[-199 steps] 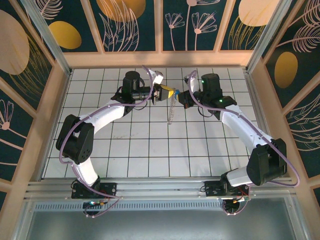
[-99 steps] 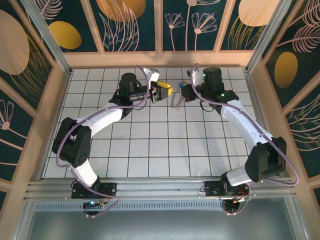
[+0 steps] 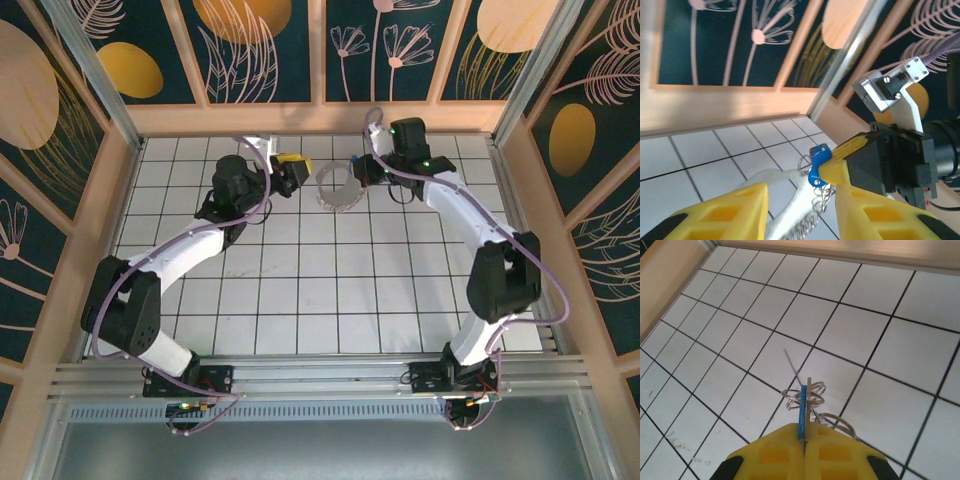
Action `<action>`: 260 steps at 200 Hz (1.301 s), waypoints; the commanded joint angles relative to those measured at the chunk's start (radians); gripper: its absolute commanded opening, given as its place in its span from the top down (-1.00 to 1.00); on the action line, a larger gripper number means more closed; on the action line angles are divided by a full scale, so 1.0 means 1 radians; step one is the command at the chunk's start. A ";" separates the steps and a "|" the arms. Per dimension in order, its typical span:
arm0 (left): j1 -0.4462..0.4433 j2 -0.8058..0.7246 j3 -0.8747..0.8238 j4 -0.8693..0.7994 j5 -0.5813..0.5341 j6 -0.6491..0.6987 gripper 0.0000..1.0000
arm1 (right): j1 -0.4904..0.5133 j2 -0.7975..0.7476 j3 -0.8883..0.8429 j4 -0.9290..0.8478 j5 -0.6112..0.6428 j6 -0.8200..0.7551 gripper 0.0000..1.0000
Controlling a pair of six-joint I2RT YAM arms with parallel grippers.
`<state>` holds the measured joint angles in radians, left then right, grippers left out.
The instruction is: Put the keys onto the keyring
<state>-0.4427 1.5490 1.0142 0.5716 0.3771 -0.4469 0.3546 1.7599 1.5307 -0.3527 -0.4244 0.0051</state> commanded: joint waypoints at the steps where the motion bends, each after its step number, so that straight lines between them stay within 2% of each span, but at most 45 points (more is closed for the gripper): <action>1: 0.011 -0.051 -0.017 -0.010 -0.070 0.002 0.19 | -0.005 0.110 0.170 -0.016 -0.043 -0.015 1.00; 34: 0.021 -0.079 -0.029 -0.046 -0.097 0.037 0.17 | -0.005 0.341 0.468 -0.125 -0.063 -0.022 1.00; 53: 0.028 -0.092 -0.035 -0.052 -0.104 0.042 0.17 | 0.003 0.408 0.517 -0.134 -0.075 -0.008 1.00; 75: 0.032 -0.098 -0.036 -0.052 -0.102 0.036 0.16 | 0.022 0.405 0.394 -0.049 -0.095 0.040 1.00; 125: 0.032 -0.104 -0.065 -0.053 -0.076 0.000 0.15 | 0.096 0.301 -0.045 0.247 -0.103 0.210 1.00; 152: 0.032 -0.103 -0.066 -0.052 -0.054 -0.025 0.14 | 0.126 0.262 -0.182 0.333 -0.099 0.274 1.00; 189: 0.032 -0.094 -0.063 -0.053 -0.031 -0.051 0.13 | 0.144 0.234 -0.274 0.392 -0.114 0.318 1.00; 260: 0.032 -0.083 -0.059 -0.058 -0.012 -0.064 0.13 | 0.187 0.245 -0.308 0.393 -0.136 0.325 1.00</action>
<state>-0.4168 1.4704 0.9516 0.5117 0.3405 -0.4953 0.5167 2.0197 1.2400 0.0051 -0.5259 0.3187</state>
